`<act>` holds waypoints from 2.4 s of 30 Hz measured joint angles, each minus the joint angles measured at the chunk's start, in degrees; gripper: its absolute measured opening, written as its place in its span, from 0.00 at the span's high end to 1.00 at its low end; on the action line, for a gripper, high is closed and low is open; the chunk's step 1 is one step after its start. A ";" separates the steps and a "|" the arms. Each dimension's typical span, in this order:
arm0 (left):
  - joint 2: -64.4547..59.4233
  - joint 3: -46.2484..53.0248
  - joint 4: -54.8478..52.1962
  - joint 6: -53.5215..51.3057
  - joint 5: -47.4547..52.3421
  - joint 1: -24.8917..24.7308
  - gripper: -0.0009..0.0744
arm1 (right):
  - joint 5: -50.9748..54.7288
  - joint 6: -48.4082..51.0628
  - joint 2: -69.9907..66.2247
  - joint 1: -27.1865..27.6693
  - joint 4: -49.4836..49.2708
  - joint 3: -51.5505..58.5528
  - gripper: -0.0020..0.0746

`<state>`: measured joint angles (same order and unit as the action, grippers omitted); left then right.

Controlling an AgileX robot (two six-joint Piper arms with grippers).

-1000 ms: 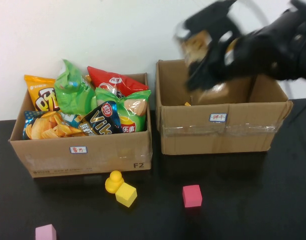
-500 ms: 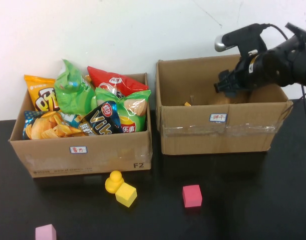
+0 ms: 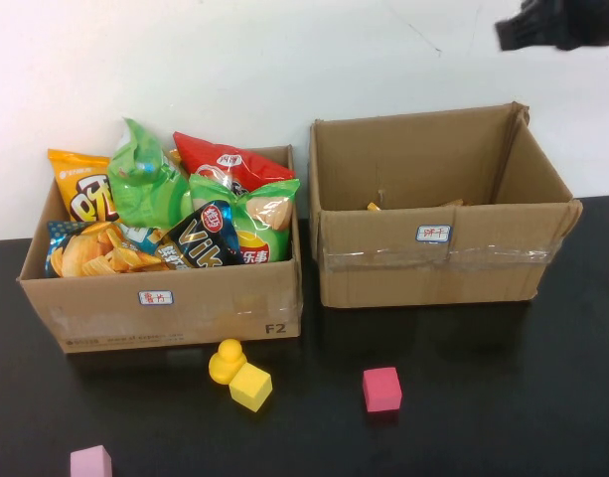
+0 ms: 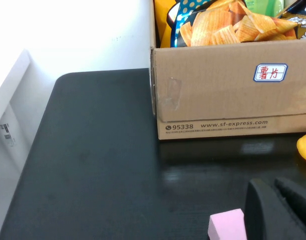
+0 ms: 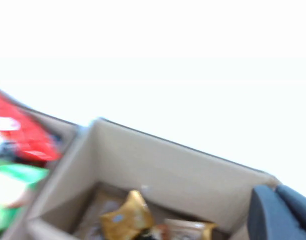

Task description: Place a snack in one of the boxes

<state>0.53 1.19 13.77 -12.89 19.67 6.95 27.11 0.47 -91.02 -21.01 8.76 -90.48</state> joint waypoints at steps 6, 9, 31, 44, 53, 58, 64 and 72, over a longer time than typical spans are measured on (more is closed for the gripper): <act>0.00 0.00 0.00 0.00 0.00 0.00 0.99 | -0.26 8.11 14.06 -6.81 -2.79 11.96 0.97; 0.00 0.00 0.00 0.00 0.00 0.00 0.99 | 0.88 11.31 19.46 -9.78 -3.15 18.42 0.97; 0.00 0.00 0.00 0.00 0.00 0.00 0.99 | -2.69 14.28 72.03 -11.26 -1.31 61.93 0.98; 0.00 0.00 0.00 0.00 0.00 0.00 0.99 | -4.37 12.77 81.49 -8.54 -3.18 77.75 0.98; 0.00 0.00 0.00 0.00 0.00 0.00 0.99 | -6.26 12.27 91.58 15.86 -4.55 86.51 0.98; 0.00 0.00 0.00 0.00 0.00 0.00 0.99 | -7.88 11.89 91.58 23.14 -4.57 89.34 0.98; 0.00 0.00 0.00 0.00 0.00 0.00 0.99 | -9.94 9.42 91.58 24.25 -4.67 92.07 0.98; 0.00 0.00 0.00 0.00 0.00 0.00 0.99 | -7.47 4.71 91.61 24.27 -4.67 92.07 0.98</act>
<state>0.53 1.19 13.77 -12.89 19.67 6.95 19.64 5.18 0.59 3.27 4.09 1.58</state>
